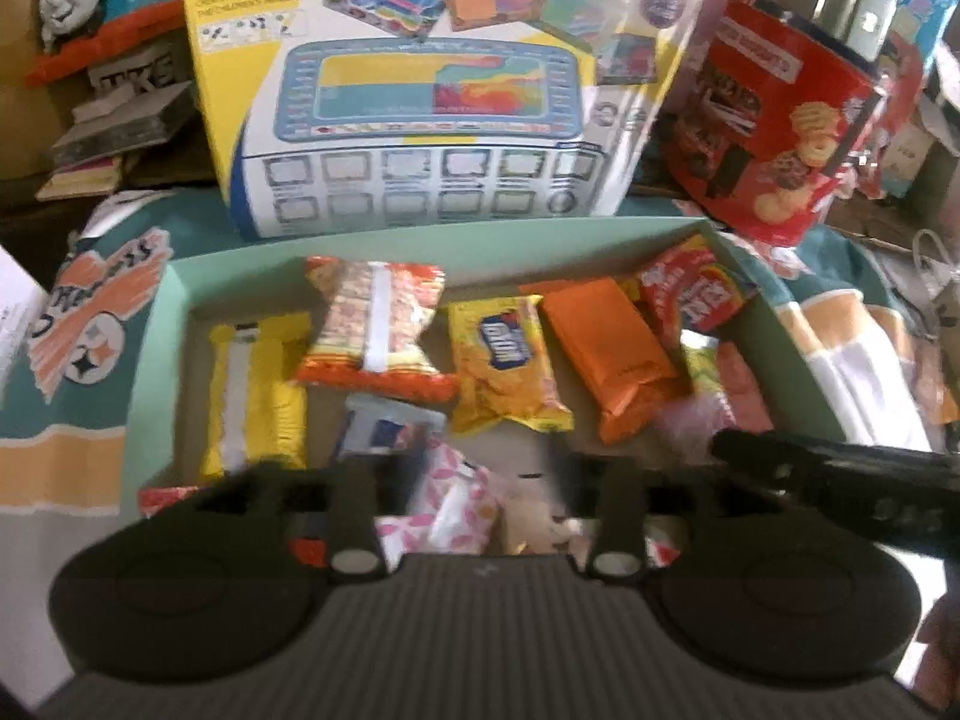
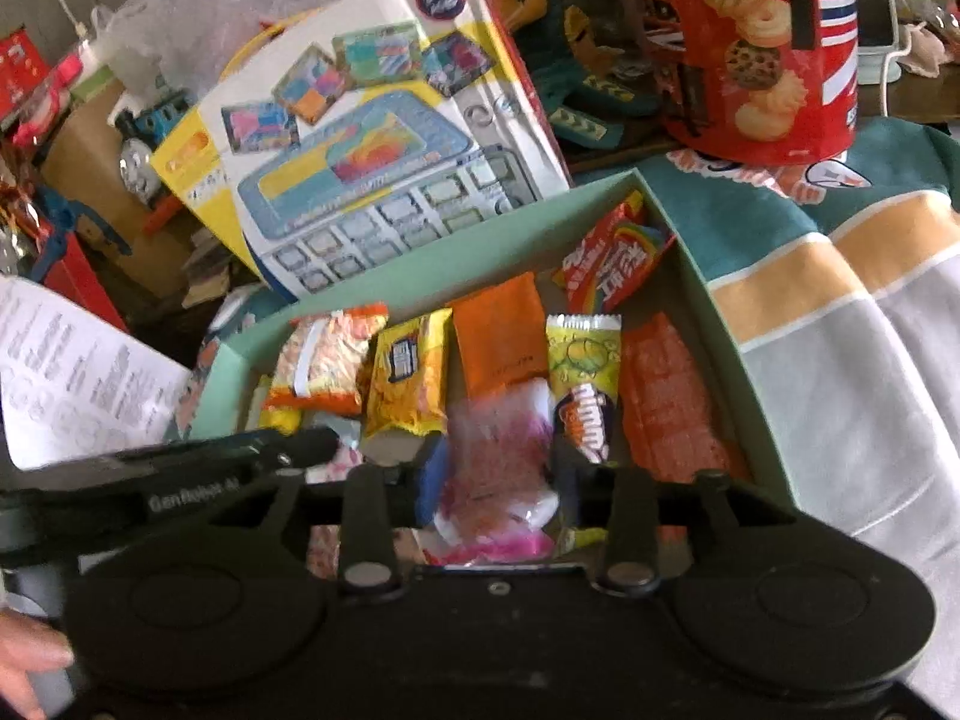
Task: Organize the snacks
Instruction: 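Carry both held candies into the box and open both grippers, then withdraw both grippers from the box back over the remaining snacks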
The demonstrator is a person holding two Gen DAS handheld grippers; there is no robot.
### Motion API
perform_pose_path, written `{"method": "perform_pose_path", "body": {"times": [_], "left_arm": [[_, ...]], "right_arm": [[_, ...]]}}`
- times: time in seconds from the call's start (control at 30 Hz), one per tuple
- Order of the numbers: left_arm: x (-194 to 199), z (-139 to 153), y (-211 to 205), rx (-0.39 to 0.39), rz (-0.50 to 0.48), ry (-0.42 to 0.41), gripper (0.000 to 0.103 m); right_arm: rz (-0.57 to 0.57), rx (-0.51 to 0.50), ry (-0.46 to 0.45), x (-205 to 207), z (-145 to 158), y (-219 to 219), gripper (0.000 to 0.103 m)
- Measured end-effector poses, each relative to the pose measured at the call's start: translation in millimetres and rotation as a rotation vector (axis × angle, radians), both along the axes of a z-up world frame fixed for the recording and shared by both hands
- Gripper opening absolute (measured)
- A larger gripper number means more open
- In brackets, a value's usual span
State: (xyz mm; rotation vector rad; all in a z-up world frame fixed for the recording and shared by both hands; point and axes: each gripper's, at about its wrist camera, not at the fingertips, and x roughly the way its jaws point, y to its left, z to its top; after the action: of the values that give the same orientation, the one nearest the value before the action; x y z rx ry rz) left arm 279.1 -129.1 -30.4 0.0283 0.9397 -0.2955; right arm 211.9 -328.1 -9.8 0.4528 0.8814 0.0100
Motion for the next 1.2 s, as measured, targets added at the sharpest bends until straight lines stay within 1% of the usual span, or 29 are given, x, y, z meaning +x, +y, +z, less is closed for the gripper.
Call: {"method": "perform_pose_path", "body": {"times": [0.03, 0.07, 0.1, 0.13, 0.2, 0.27, 0.33, 0.5, 0.6, 0.83, 1.0, 1.2], "left_arm": [[-2.3, 1.5, 2.0, 0.003, 0.013, -0.012, 0.087], [-5.5, 3.7, 4.4, 0.005, 0.022, -0.028, 0.092], [-9.4, 5.4, 6.6, 0.009, 0.03, -0.042, 0.095], [-12.4, 7.3, 9.1, 0.013, 0.036, -0.044, 0.098], [-18.9, 9.5, 14.1, 0.015, 0.05, -0.038, 0.103], [-26.8, 11.9, 18.9, 0.014, 0.065, -0.032, 0.103], [-36.4, 13.7, 23.4, 0.009, 0.069, -0.022, 0.103], [-66.3, 18.5, 31.4, 0.005, 0.075, -0.016, 0.103], [-85.0, 22.3, 33.8, -0.008, 0.07, -0.019, 0.103], [-117.5, 23.8, 33.3, -0.01, 0.052, -0.007, 0.103], [-137.6, 18.1, 31.0, 0.0, 0.038, 0.01, 0.103], [-155.3, 5.7, 23.4, 0.01, 0.015, 0.043, 0.103]], "right_arm": [[-0.004, 0.006, -0.011, -1.5, 2.0, -1.4, 0.053], [-0.01, 0.007, -0.018, -3.6, 4.1, -2.0, 0.061], [-0.02, 0.006, -0.029, -7.3, 6.5, -2.6, 0.079], [-0.029, 0.002, -0.043, -12.0, 9.1, -2.6, 0.088], [-0.035, -0.003, -0.055, -18.9, 15.2, -3.4, 0.089], [-0.04, 0.005, -0.059, -25.5, 19.5, -4.2, 0.094], [-0.05, 0.002, -0.068, -34.6, 24.1, -5.8, 0.102], [-0.071, -0.015, -0.063, -59.7, 33.2, -11.3, 0.103], [-0.087, -0.016, -0.051, -76.5, 35.6, -15.0, 0.103], [-0.116, -0.011, -0.031, -115.1, 38.0, -19.0, 0.103], [-0.143, -0.019, -0.014, -142.8, 35.5, -26.1, 0.103], [-0.24, -0.007, 0.025, -178.4, 23.9, -52.1, 0.103]]}}
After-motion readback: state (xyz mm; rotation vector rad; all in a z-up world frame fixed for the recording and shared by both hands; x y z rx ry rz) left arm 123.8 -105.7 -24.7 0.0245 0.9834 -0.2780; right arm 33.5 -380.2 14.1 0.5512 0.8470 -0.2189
